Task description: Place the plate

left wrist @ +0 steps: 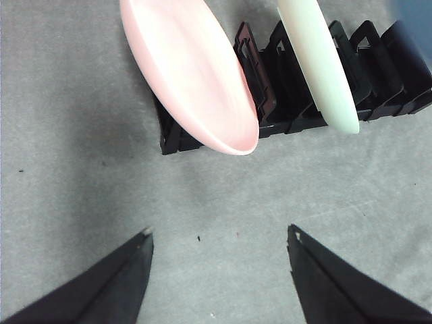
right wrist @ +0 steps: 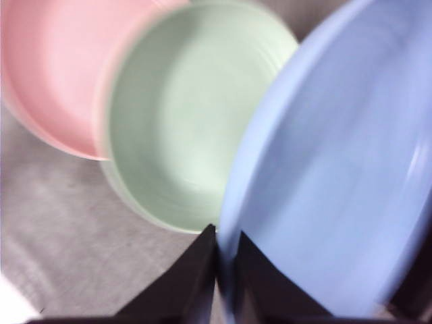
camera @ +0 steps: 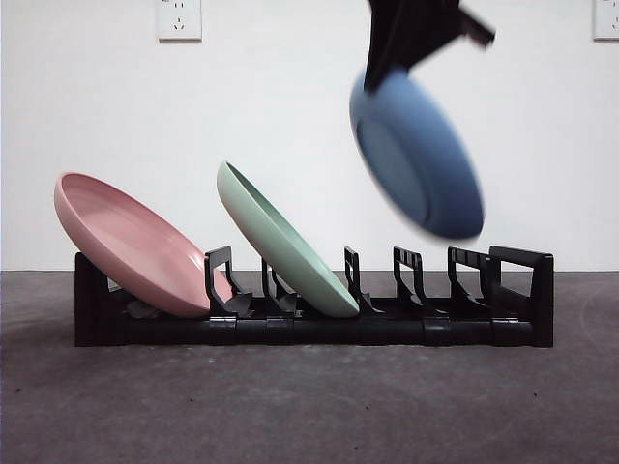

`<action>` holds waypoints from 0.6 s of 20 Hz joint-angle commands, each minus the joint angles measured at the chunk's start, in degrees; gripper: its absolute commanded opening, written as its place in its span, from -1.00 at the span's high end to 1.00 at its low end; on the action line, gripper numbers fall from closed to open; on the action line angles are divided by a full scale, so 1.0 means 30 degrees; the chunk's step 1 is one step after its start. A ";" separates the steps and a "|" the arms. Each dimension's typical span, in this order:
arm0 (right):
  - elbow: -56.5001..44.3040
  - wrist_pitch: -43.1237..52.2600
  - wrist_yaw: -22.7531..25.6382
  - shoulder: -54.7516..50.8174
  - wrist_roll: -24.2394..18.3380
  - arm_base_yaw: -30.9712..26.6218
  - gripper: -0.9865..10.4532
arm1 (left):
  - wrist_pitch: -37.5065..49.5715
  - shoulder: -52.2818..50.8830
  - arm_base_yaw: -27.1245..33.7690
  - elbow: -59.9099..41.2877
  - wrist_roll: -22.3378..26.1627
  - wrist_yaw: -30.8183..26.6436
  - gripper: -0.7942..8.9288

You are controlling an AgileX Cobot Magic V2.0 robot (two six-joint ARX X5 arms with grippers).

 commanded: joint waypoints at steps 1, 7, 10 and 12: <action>0.0619 -0.0532 -0.0153 -0.0605 -0.1515 0.0342 0.80 | 0.0102 0.0087 -0.0044 0.0350 0.0189 0.0080 0.19; -0.2470 0.0437 0.0015 -0.4517 -0.2186 0.2499 0.80 | 0.0080 0.0087 -0.0044 0.0350 -0.0029 0.0087 0.19; -0.6666 0.2251 0.1348 -0.7635 -0.2790 0.3687 0.80 | 0.0080 0.0087 -0.0044 0.0350 -0.0029 0.0087 0.19; -0.9464 0.3628 0.1887 -0.9726 -0.2936 0.4466 0.80 | 0.0080 0.0087 -0.0044 0.0350 -0.0029 0.0087 0.19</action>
